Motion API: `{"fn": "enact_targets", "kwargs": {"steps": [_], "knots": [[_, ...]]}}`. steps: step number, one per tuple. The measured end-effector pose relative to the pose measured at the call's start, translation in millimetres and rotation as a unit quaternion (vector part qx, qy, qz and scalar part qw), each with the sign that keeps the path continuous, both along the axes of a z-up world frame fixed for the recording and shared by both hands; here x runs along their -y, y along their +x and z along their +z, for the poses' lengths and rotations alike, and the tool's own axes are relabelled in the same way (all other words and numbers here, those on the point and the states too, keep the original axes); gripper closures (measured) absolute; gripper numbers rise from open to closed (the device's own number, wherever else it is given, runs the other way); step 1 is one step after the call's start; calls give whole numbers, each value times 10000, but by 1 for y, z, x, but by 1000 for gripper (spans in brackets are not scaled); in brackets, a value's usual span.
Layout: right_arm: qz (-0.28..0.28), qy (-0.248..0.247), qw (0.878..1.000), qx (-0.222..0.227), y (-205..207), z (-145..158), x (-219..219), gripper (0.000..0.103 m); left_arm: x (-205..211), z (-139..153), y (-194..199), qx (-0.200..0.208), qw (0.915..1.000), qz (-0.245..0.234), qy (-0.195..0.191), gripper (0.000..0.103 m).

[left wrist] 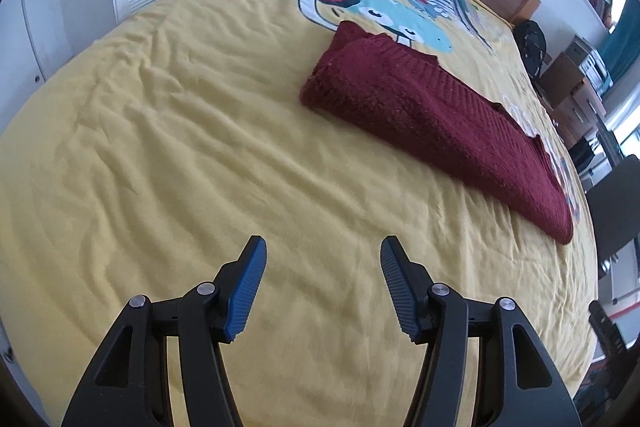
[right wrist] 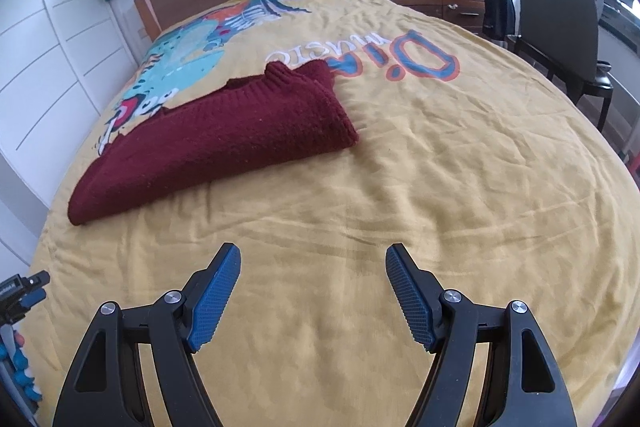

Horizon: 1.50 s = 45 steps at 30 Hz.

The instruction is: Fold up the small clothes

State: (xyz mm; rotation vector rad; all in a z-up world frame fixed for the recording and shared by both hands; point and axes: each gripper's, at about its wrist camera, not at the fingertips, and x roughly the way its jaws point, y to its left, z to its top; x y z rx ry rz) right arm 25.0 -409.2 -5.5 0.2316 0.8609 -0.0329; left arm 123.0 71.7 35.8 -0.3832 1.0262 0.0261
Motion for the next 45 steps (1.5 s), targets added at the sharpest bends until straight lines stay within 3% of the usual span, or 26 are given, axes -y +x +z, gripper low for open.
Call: {"fn": "enact_targets", "kwargs": {"steps": [27, 39, 45], "knots": [[-192, -122, 9991, -360, 60, -43, 26, 26, 4, -31, 79, -163, 9986, 191, -470, 49], [-111, -142, 9989, -444, 75, -52, 24, 26, 4, -36, 107, -168, 9986, 190, -471, 47], [-154, -173, 9986, -481, 81, -55, 27, 26, -4, -42, 121, -154, 9959, 324, -832, 47]]}}
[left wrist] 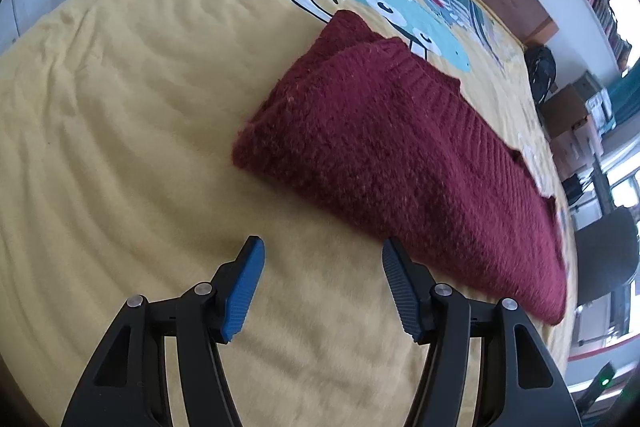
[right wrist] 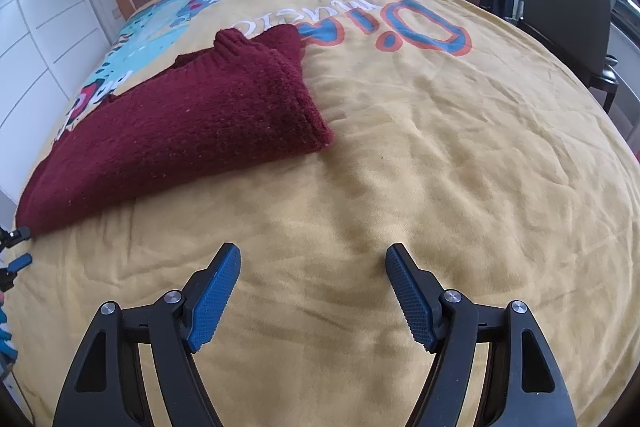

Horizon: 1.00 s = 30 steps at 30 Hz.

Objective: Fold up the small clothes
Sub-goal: 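Move the left gripper to the side edge of the folded sweater and close, then lift the sweater edge with the left gripper and fold it over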

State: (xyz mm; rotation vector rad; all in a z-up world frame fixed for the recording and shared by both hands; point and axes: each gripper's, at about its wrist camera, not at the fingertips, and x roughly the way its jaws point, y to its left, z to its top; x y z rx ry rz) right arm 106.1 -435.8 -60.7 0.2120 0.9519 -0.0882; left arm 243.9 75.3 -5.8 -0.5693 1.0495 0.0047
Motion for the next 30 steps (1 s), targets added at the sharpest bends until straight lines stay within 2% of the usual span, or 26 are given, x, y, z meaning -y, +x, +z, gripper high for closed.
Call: {"fn": "enact_targets", "kwargs": {"steps": [9, 15, 18, 21, 23, 25, 27, 30], "knots": [[-38, -102, 9999, -40, 8, -4, 7, 26, -13, -10, 32, 90, 9971, 254, -711, 47], [-40, -129, 9999, -50, 8, -4, 12, 26, -26, -17, 54, 193, 9887, 555, -1379, 45], [-52, -141, 9999, -45, 8, -4, 16, 26, -33, -19, 66, 221, 9847, 725, -1569, 45], [-92, -126, 9999, -38, 6, -4, 22, 26, -37, -16, 77, 248, 9839, 793, -1583, 45], [-124, -112, 9999, -29, 6, -4, 26, 26, -38, -15, 81, 233, 9840, 828, -1558, 52], [-146, -98, 9998, -23, 4, -4, 29, 26, -39, -15, 86, 174, 9843, 841, -1543, 76], [-177, -74, 9998, -9, 2, -4, 33, 26, -40, -12, 88, 158, 9852, 840, -1484, 84], [-214, -34, 9998, 1, -1, -3, 40, 26, -33, -5, 86, 203, 9885, 763, -1289, 86]]}}
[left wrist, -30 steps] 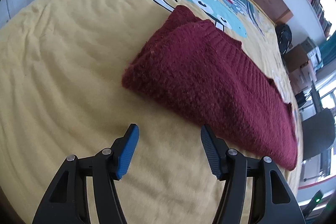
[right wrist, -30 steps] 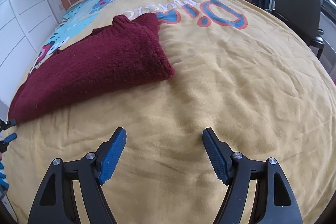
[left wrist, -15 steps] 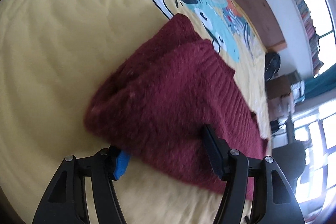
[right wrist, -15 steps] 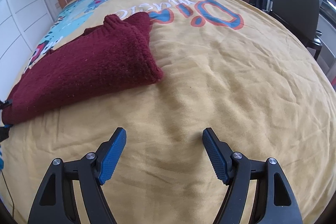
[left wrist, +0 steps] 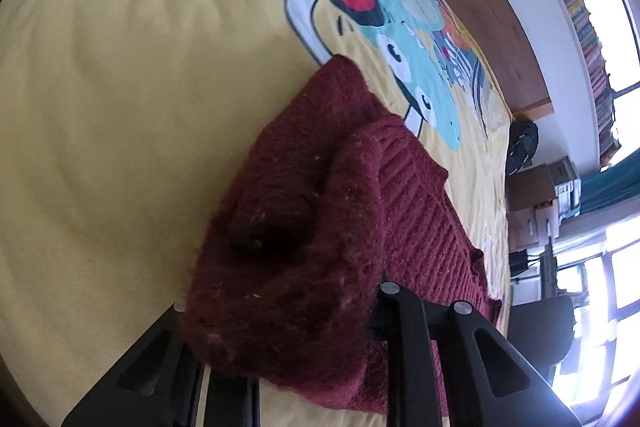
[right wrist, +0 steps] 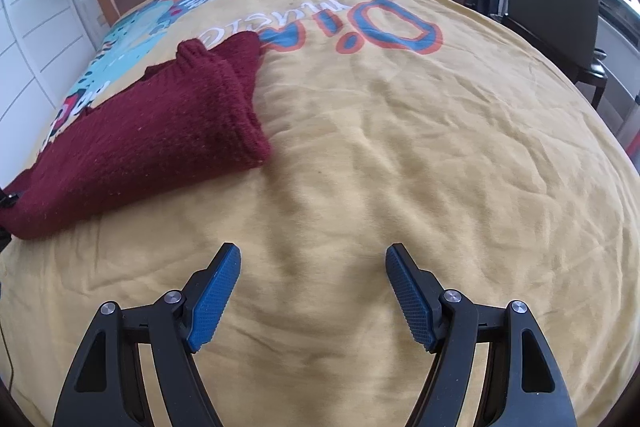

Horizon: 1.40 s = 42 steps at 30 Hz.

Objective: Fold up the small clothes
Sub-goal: 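Lift the sweater edge with the left gripper and fold it over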

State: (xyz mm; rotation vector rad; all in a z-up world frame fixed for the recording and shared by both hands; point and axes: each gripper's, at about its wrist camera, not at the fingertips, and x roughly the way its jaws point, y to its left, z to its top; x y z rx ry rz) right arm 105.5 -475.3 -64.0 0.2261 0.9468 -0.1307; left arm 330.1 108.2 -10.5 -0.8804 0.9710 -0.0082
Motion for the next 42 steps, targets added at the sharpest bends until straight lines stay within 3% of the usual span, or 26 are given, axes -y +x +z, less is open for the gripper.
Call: {"fn": "enact_targets", "kwargs": {"steps": [10, 27, 36, 40, 42], "knots": [[-241, 201, 9995, 89, -13, 7, 35, 26, 40, 52, 8, 251, 9987, -303, 332, 87], [-872, 453, 9941, 462, -49, 27, 120, 26, 183, 109, 39, 427, 9944, -962, 99, 88], [-1373, 592, 9875, 494, -80, 19, 172, 26, 316, 102, 38, 393, 9808, -1905, 113, 88], [-1476, 645, 9858, 468, -89, 12, 184, 26, 372, 86, 24, 301, 9677, -2423, 626, 88], [-1510, 679, 9851, 462, -94, 9, 188, 26, 401, 75, 15, 244, 9557, -2721, 1093, 88]]}}
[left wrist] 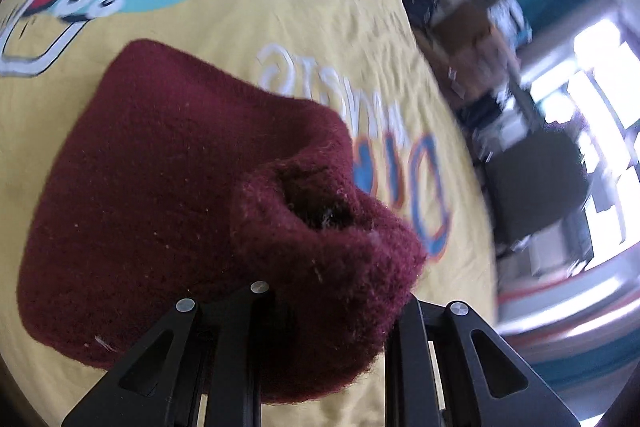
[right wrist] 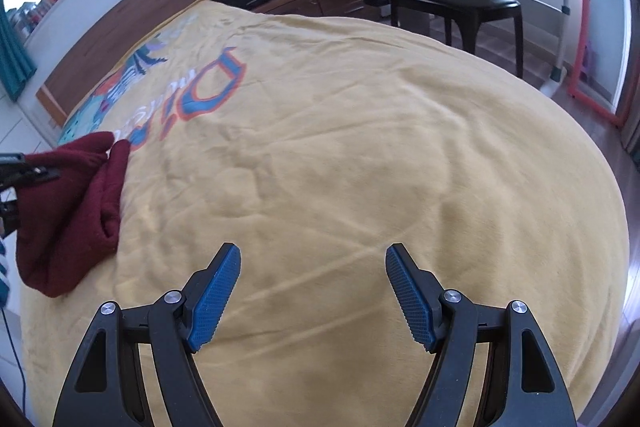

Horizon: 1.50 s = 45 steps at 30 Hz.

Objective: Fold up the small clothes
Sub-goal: 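Lift the sweater edge with the left gripper and fold it over, then press the folded edge down and open the left gripper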

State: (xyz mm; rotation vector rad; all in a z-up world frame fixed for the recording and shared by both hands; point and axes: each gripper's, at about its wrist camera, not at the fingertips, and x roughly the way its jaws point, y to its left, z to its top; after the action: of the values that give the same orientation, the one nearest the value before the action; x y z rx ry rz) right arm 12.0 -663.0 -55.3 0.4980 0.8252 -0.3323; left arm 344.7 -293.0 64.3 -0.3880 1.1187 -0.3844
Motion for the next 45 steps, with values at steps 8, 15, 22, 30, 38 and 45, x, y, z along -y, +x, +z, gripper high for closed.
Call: {"fn": "enact_targets", "kwargs": {"steps": [8, 15, 22, 30, 38, 45], "knots": [[-62, 85, 9999, -9, -7, -7, 6, 26, 59, -27, -31, 227, 9920, -564, 1110, 88], [-81, 87, 9999, 18, -6, -8, 5, 26, 69, -46, -36, 245, 9836, -777, 1609, 87], [-67, 112, 9999, 26, -8, -7, 2, 26, 79, -47, -36, 299, 9788, -831, 1847, 87], [-82, 151, 9998, 25, -15, -6, 1, 26, 80, -43, -42, 284, 9773, -831, 1930, 79], [-90, 145, 9999, 12, -17, -4, 1, 26, 83, -34, -53, 302, 9771, -978, 1865, 67], [-92, 98, 9999, 13, -23, 5, -2, 26, 81, -27, -63, 278, 9792, -1093, 1684, 65]]}}
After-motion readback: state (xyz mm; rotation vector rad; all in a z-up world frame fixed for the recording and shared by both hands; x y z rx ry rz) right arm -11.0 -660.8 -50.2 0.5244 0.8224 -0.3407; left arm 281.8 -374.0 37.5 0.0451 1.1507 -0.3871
